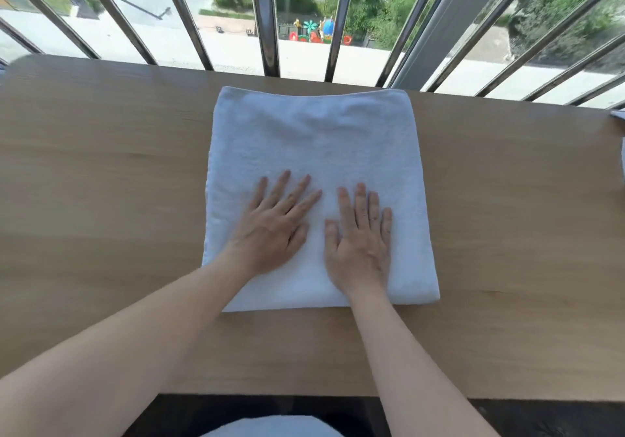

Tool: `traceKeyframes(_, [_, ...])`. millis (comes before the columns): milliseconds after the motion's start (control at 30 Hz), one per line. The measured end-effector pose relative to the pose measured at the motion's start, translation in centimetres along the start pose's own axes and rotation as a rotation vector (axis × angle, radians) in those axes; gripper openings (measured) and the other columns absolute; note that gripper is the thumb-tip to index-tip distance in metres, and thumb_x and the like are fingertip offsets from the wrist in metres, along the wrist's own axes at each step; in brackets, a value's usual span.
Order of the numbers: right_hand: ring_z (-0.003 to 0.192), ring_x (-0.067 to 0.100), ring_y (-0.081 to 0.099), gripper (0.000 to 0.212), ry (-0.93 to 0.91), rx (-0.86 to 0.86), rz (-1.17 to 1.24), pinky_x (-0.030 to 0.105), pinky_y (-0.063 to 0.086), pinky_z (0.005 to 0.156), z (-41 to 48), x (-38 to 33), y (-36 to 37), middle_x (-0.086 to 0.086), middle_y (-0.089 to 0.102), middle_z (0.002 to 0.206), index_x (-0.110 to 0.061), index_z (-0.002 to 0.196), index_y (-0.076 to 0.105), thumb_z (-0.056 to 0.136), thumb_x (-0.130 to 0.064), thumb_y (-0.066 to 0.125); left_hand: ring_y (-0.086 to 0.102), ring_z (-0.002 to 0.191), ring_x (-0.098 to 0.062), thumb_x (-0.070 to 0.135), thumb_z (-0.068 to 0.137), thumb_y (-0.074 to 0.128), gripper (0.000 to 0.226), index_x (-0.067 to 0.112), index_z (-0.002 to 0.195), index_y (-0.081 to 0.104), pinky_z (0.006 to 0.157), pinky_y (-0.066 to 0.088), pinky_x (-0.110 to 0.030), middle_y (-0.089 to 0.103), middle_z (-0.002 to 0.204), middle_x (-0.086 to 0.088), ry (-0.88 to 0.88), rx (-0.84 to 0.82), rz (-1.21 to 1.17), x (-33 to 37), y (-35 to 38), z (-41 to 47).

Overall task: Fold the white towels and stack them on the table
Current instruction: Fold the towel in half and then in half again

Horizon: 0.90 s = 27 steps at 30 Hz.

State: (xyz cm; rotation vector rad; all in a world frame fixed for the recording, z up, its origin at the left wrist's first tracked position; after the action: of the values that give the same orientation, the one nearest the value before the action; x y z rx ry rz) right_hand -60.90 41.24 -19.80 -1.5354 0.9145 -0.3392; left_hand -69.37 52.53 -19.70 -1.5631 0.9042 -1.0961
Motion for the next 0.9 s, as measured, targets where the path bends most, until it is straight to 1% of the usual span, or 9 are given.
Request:
traceKeyframes(100, [0.154,0.016,-0.01,0.063,0.032,0.058,-0.038,0.044,-0.006,0.124,0.4,0.3,0.2,-0.002,-0.001,0.169,-0.032,0.16,0.007,0.102,-0.05,0.023,0.002,0.155,-0.027,0.061,0.095,0.027,0.07,0.039,0.159,0.012,0.12,0.0,-0.063,0.006,0.168,0.009,-0.044,-0.04,0.027,-3.7,-0.5,2.6])
traceKeyframes(267, [0.155,0.021,-0.001,0.064,0.025,0.115,-0.054,0.048,0.001,0.125,0.7,-0.4,0.4,0.002,0.006,0.168,-0.028,0.16,0.013,0.102,-0.049,0.029,-0.011,0.155,-0.021,0.072,0.092,0.024,0.072,0.049,0.156,0.002,0.117,-0.007,-0.067,-0.004,0.168,0.016,-0.218,0.004,0.005,-9.2,-1.7,7.3])
traceKeyframes(400, [0.155,0.023,0.002,0.064,0.03,0.14,-0.074,0.05,0.005,0.124,0.7,0.1,0.4,0.002,0.009,0.168,-0.027,0.16,0.015,0.102,-0.049,0.029,-0.011,0.155,-0.02,0.073,0.092,0.021,0.07,0.05,0.155,0.0,0.118,-0.01,-0.064,-0.003,0.168,0.011,-0.29,0.014,-0.018,-11.4,-2.2,9.8])
traceKeyframes(500, [0.155,0.023,0.003,0.064,0.016,0.162,-0.07,0.052,0.008,0.124,0.7,-0.1,0.5,0.003,0.009,0.168,-0.026,0.16,0.016,0.102,-0.048,0.03,-0.006,0.155,-0.022,0.071,0.093,0.02,0.069,0.046,0.156,0.007,0.12,-0.009,-0.061,0.002,0.169,0.007,-0.341,0.036,-0.011,-12.8,-3.0,11.0])
traceKeyframes(633, [0.155,0.024,0.004,0.065,0.015,0.175,-0.083,0.052,0.007,0.124,1.0,-0.2,0.5,0.003,0.01,0.168,-0.024,0.16,0.017,0.101,-0.047,0.032,-0.004,0.155,-0.023,0.068,0.095,0.02,0.067,0.044,0.156,0.012,0.121,-0.01,-0.057,0.008,0.169,0.004,-0.358,0.045,-0.025,-13.3,-3.0,11.7])
traceKeyframes(733, [0.155,0.025,0.003,0.066,0.016,0.159,-0.09,0.052,0.006,0.124,0.9,-0.1,0.6,0.004,0.008,0.168,-0.024,0.16,0.016,0.101,-0.047,0.032,-0.004,0.155,-0.027,0.062,0.098,0.018,0.065,0.039,0.158,0.01,0.12,-0.009,-0.059,0.006,0.169,0.002,-0.368,0.067,-0.006,-12.7,-3.4,11.4])
traceKeyframes(767, [0.155,0.025,0.003,0.066,0.014,0.161,-0.091,0.052,0.006,0.124,0.9,-0.2,0.6,0.004,0.008,0.168,-0.024,0.16,0.016,0.1,-0.047,0.032,-0.004,0.155,-0.029,0.058,0.099,0.018,0.064,0.036,0.159,0.01,0.121,-0.007,-0.06,0.006,0.169,0.0,-0.323,0.085,-0.014,-11.9,-3.7,11.1])
traceKeyframes(800, [0.155,0.025,0.004,0.066,0.01,0.166,-0.093,0.053,0.006,0.124,0.9,-0.3,0.6,0.004,0.009,0.168,-0.024,0.16,0.016,0.1,-0.046,0.032,-0.002,0.155,-0.031,0.055,0.1,0.02,0.064,0.034,0.16,0.011,0.121,-0.005,-0.06,0.007,0.169,-0.001,-0.219,0.095,-0.03,-10.3,-3.9,10.8])
traceKeyframes(900, [0.155,0.026,0.008,0.066,0.007,0.215,-0.101,0.054,0.01,0.123,1.0,-0.2,0.3,0.006,0.014,0.167,-0.023,0.16,0.021,0.099,-0.045,0.036,0.005,0.155,-0.029,0.052,0.103,0.023,0.06,0.033,0.16,0.018,0.125,0.0,-0.051,0.012,0.168,-0.001,0.285,0.008,0.039,-3.1,-2.4,9.6])
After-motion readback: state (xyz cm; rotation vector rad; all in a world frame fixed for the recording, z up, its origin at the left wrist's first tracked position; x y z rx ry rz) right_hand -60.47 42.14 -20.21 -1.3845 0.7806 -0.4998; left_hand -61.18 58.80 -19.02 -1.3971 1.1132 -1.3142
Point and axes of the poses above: each hand's wrist, its own z-axis towards the middle knuckle, its own y-axis out of the palm, x = y × z, the point moved 9 cm from there along z, towards the middle knuckle
